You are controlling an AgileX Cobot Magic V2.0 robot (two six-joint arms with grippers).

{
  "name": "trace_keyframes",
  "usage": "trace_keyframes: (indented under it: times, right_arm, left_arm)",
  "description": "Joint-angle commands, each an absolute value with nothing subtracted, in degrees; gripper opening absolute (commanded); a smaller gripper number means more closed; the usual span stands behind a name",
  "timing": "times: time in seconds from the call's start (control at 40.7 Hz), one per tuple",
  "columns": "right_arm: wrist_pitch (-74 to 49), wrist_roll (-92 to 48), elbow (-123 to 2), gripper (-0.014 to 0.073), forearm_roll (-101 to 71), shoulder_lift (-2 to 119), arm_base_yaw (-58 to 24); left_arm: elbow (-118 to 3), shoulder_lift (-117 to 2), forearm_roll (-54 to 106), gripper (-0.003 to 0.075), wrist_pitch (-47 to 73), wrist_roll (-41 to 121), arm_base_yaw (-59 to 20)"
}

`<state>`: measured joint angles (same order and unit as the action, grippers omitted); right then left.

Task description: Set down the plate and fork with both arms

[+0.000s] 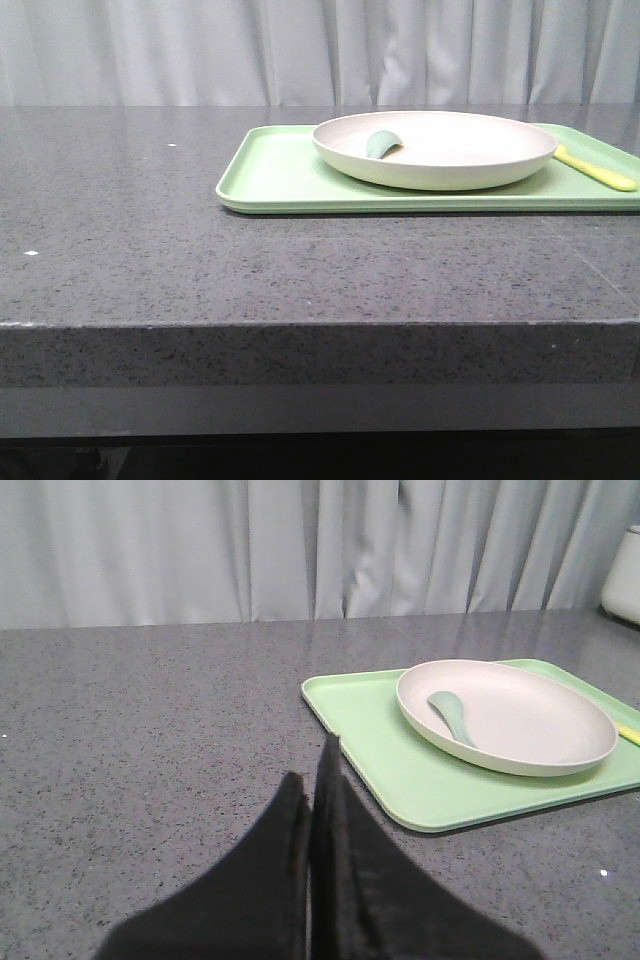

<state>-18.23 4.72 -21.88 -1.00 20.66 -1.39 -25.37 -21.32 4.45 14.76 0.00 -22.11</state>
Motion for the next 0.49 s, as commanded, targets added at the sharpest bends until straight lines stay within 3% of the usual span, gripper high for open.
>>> trace_keyframes:
  times: [0.0,0.467]
  right_arm:
    - [-12.8,4.0,-22.8,-0.0068,-0.7,17.8,-1.5]
    - [-12.7,4.0,-22.8,-0.0068,-0.7,16.7,-1.5]
  left_arm:
    - [-27.0,-21.5,4.7,-0.0018,9.5,0.0,-22.1]
    - [-27.0,-21.5,4.7,-0.0018,9.5,0.0,-22.1]
